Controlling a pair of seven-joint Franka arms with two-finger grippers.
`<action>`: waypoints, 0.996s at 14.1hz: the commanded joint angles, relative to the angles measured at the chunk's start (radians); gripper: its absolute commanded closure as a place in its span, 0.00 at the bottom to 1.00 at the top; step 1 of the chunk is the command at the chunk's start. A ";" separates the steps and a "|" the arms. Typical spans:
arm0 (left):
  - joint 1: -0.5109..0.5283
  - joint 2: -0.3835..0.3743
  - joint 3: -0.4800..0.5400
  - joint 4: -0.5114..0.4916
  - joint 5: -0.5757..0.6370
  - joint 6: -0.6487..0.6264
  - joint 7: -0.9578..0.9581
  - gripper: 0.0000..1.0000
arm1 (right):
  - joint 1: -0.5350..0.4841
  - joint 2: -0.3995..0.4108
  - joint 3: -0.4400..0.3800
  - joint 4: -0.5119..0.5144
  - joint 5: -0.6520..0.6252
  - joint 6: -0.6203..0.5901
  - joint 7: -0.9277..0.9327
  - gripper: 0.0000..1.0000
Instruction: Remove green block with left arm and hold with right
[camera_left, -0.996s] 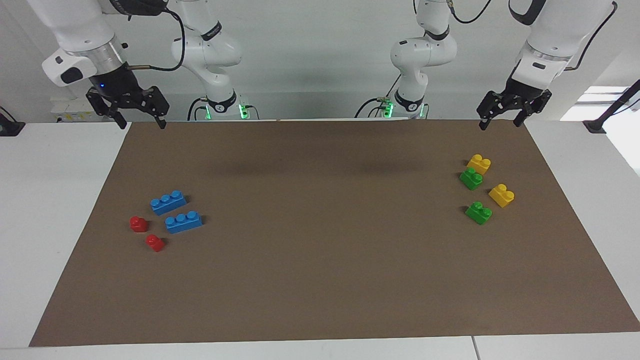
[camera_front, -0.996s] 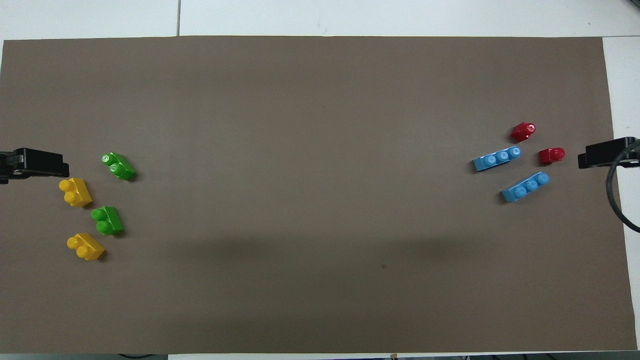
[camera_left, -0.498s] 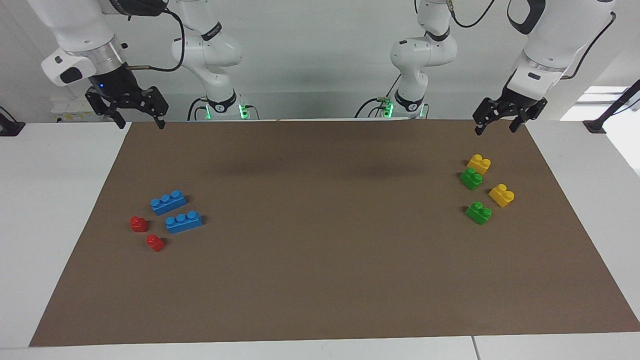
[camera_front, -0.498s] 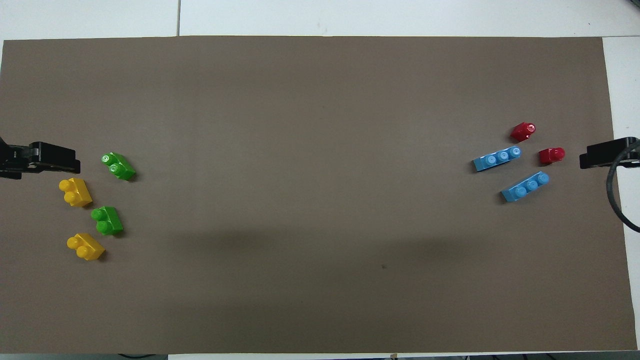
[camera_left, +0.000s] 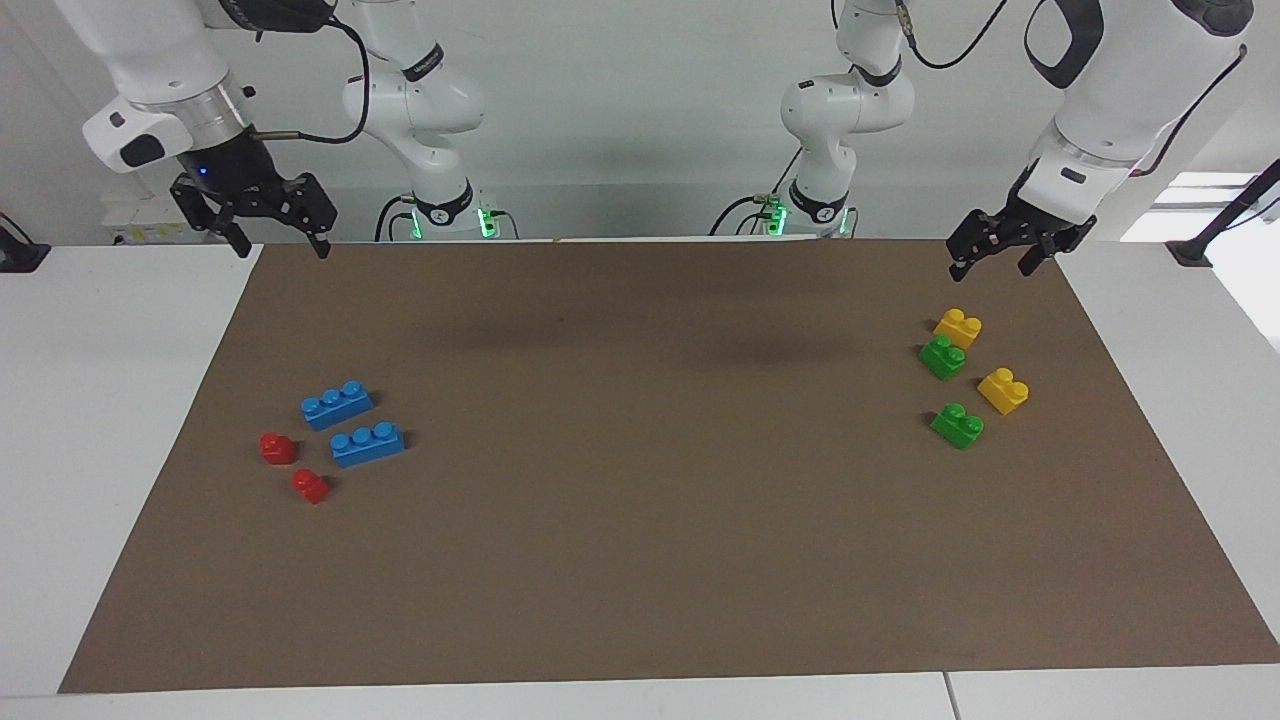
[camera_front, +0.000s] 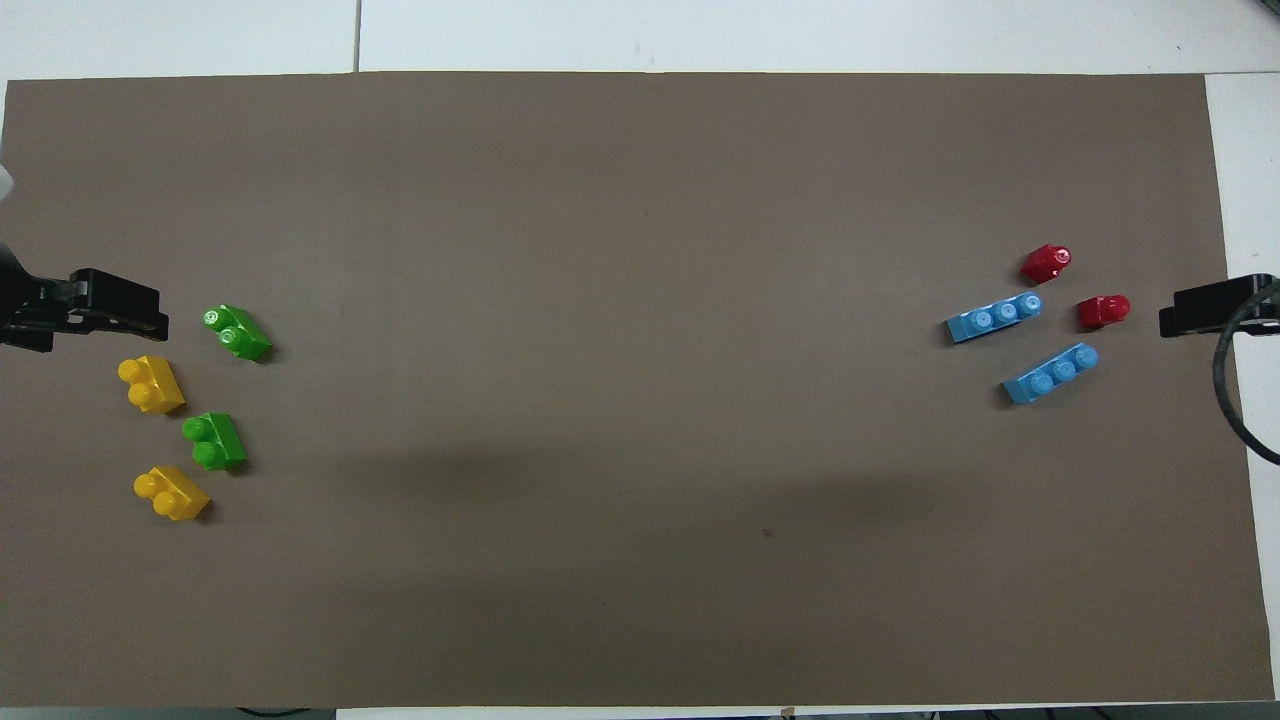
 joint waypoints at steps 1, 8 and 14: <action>-0.021 0.000 0.018 0.023 -0.004 -0.035 -0.006 0.00 | 0.005 -0.003 -0.002 0.001 -0.029 -0.021 0.019 0.00; -0.015 -0.008 0.010 0.043 -0.003 0.023 -0.005 0.00 | 0.006 -0.006 -0.001 -0.008 -0.029 -0.023 0.019 0.00; -0.011 -0.024 0.007 0.037 -0.003 0.027 -0.005 0.00 | 0.002 -0.006 -0.002 -0.008 -0.027 -0.023 0.016 0.00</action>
